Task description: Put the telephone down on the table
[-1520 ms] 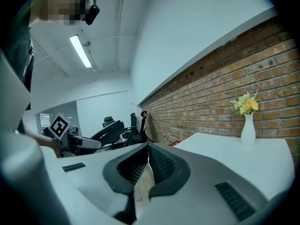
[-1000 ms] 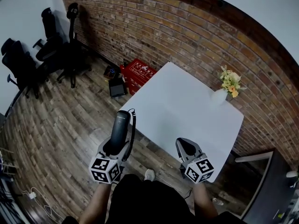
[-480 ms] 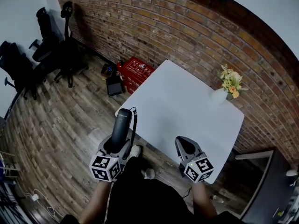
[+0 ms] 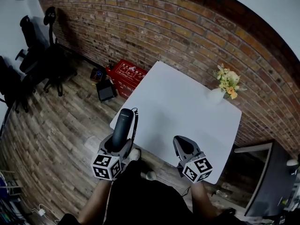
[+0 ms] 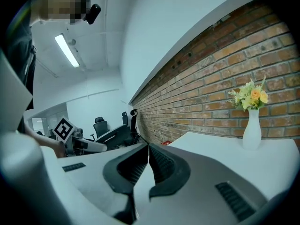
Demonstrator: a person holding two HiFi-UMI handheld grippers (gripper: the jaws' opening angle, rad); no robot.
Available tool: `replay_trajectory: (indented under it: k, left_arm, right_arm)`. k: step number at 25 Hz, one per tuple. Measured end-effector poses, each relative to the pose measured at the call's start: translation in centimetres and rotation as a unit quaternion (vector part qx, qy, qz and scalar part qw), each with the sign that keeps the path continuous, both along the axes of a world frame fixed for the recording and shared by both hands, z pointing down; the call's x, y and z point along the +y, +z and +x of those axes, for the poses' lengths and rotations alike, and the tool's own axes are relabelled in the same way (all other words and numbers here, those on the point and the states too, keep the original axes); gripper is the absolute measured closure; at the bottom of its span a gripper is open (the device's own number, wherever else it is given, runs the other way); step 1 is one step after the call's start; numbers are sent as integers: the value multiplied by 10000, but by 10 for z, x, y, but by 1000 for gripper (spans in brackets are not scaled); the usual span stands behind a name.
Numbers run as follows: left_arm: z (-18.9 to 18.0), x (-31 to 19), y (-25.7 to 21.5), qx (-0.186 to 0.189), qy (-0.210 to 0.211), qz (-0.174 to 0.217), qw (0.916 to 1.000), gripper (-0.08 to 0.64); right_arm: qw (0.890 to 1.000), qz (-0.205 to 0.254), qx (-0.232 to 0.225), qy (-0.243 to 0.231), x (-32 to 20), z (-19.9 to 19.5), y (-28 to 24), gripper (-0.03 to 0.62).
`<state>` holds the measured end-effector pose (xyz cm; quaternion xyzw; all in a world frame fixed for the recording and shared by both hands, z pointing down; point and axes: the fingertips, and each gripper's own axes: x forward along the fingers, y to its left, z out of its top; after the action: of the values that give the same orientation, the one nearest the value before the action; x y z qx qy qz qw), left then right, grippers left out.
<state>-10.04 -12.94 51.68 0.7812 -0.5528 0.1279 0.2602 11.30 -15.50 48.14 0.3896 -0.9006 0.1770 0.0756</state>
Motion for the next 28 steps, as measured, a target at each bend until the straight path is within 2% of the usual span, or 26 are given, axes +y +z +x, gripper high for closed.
replay_trajectory:
  k: [8, 15, 23, 28]
  left_arm:
    - [-5, -59, 19, 3, 572, -129, 9983, 276]
    - [-1, -92, 38, -44, 1200, -210, 9925, 276]
    - [2, -118, 52, 52, 1652, -303, 9858, 276]
    - [1, -124, 57, 44, 1736, -352, 9842, 276]
  right_arm:
    - [9991, -96, 194, 353, -39, -17, 11, 569]
    - [9979, -167, 284, 560, -61, -44, 15, 569]
    - [9954, -252, 318, 871, -73, -59, 22, 569]
    - [9946, -286, 328, 939, -77, -61, 24, 569]
